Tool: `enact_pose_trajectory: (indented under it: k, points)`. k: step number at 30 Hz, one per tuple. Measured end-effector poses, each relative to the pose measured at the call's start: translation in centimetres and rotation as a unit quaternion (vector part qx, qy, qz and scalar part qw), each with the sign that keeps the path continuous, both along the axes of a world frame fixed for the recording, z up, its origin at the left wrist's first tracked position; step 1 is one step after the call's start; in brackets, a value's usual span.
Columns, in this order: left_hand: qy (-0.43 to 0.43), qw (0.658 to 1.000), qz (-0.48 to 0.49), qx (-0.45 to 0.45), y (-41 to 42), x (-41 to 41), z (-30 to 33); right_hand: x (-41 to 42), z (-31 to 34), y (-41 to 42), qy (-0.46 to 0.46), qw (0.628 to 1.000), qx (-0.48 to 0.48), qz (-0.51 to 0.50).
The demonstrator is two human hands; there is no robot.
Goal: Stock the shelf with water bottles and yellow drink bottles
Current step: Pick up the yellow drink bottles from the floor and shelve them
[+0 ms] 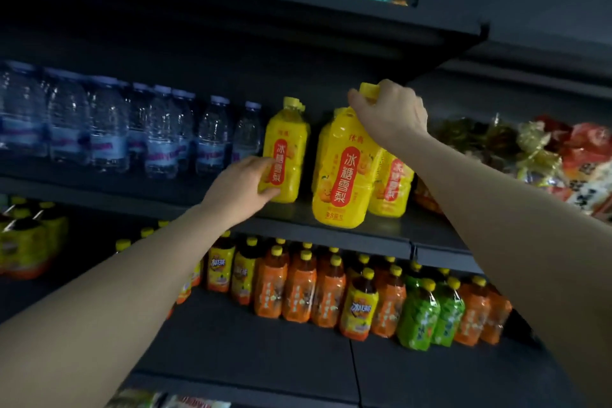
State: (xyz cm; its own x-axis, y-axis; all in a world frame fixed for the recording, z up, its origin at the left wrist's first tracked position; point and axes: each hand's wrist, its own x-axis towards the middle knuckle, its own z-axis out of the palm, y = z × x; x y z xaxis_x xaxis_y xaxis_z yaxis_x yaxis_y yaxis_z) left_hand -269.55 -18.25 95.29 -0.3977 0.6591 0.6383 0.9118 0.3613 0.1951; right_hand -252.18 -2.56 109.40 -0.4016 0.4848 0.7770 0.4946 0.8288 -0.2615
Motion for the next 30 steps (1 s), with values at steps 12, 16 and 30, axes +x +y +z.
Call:
enact_pose_trajectory:
  k: [12, 16, 30]
  points:
    - [-0.076, 0.997, 0.015, 0.013, 5.0, -5.3, -1.5, -6.2, -2.8, 2.6, -0.016, 0.998, -0.045, -0.03]
    - [-0.115, 0.993, -0.001, 0.018, 6.0, -6.5, -1.7, -7.0, -5.0, 1.7, 0.018, 0.996, -0.087, -0.011]
    - [-0.161, 0.982, -0.094, 0.025, 5.0, -8.5, -1.8, -7.6, -9.5, -2.1, -0.004, 0.989, -0.12, -0.08]
